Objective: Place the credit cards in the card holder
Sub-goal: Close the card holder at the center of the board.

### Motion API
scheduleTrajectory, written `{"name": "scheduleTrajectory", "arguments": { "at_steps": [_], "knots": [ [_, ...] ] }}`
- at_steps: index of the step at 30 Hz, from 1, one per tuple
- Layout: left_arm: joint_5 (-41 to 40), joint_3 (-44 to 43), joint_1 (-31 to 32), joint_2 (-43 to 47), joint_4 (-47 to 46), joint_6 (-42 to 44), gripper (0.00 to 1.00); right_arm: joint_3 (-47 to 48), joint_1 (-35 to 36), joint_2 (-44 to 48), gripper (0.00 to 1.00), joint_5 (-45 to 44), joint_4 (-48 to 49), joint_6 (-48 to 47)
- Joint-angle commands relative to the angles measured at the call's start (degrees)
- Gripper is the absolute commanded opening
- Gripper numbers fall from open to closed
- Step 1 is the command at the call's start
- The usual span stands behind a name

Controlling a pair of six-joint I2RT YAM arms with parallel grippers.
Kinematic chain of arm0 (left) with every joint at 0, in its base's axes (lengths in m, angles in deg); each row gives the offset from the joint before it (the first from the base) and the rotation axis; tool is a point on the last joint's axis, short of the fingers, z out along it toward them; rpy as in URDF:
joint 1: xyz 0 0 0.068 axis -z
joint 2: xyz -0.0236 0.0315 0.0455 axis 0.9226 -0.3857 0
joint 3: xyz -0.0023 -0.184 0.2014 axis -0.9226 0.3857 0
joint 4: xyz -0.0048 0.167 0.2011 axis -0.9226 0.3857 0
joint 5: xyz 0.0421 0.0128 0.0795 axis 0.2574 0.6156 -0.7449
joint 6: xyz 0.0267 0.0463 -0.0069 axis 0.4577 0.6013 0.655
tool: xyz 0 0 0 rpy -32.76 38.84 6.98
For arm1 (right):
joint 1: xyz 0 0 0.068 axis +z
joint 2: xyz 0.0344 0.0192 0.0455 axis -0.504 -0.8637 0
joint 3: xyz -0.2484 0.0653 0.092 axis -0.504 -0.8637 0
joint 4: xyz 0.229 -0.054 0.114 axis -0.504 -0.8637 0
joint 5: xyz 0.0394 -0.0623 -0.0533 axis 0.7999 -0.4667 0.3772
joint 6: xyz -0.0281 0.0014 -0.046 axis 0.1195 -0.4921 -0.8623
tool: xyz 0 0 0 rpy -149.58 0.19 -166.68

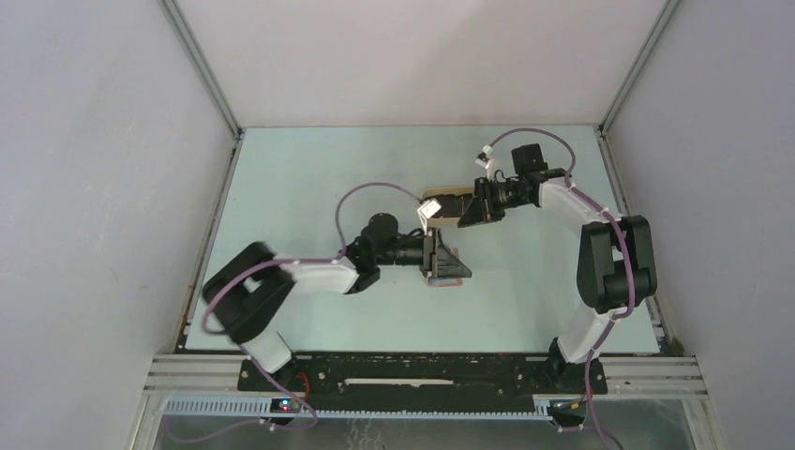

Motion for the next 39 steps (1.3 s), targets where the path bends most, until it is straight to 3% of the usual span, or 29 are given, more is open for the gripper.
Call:
{"name": "scheduleTrajectory", "arguments": {
  "at_steps": [1,4,8,15,20,24,27,33,39],
  "knots": [
    [-5.77,4.28,0.25,16.03,13.79,13.73,0.45,0.43,-0.24,1.52,0.24,-2.45,0.62,-0.79],
    [-14.77,6.08,0.08,22.81,26.85,19.77,0.48,0.47,-0.2,0.51,0.24,-2.8,-0.17,-1.7],
    [-31.6,6.52,-1.04,25.55,40.63,21.07,0.5,0.5,0.0,0.76,0.25,-5.14,-1.93,-4.71],
    [-47.79,7.44,-2.26,23.43,46.34,15.92,0.39,0.52,1.18,-1.14,0.27,-10.63,-4.56,-7.78],
    [-49.45,11.08,-2.7,27.79,43.23,15.53,0.36,1.27,1.69,-3.65,0.27,-13.47,-5.88,-8.99],
    [-47.82,9.77,-4.43,24.02,43.51,14.78,0.17,1.31,2.58,-4.46,0.25,-16.26,-6.03,-9.19],
    [-43.28,5.73,-4.84,17.31,42.85,15.04,0.11,1.54,3.38,-5.19,0.2,-17.94,-6.81,-9.54],
    [-34.06,1.09,-4.68,7.44,36.4,13.73,0.1,2.05,4.51,-8.01,0.18,-20.32,-8.87,-10.86],
    [-30.15,-1.25,-4.18,2.37,33.51,12.21,0.15,3.35,6.93,-11.86,0.19,-21.3,-11.19,-11.71]
  ]
}}
